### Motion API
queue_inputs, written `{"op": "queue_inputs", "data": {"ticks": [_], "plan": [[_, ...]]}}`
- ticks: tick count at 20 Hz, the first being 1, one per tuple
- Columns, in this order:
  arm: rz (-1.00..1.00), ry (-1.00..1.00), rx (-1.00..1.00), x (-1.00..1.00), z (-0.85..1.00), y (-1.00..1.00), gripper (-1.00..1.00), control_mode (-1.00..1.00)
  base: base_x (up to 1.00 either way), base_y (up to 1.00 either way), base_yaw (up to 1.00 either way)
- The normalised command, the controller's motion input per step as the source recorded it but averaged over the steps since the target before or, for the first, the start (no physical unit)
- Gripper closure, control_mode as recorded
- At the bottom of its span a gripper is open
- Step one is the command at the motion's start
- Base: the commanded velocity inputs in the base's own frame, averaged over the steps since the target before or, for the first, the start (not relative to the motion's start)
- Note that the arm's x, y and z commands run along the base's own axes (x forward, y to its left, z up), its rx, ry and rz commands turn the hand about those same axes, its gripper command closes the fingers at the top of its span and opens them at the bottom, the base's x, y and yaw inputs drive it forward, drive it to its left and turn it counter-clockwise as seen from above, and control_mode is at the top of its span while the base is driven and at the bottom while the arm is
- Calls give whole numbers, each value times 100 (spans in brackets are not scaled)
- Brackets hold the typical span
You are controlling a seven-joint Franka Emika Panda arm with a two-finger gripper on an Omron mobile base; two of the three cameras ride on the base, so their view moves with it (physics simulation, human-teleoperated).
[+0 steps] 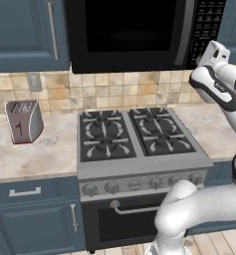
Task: Pick the tomato from the sink and place it in the bowl. Then pick the bowl and place it in the microwave. Then close the microwave door and press the start button.
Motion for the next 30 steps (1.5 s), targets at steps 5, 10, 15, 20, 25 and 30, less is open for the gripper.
{"op": "queue_inputs", "data": {"ticks": [5,10,15,20,25,30], "plan": [[1,0,1,30,-8,-23,100,-100,0,0,0],[0,0,0,31,-11,-19,100,-100,0,0,0],[0,0,0,33,-20,0,100,-100,0,0,0],[0,0,0,29,-18,0,100,-100,0,0,0],[0,0,0,28,-7,0,100,-100,0,0,0],[0,0,0,0,0,0,100,-100,0,0,0]]}}
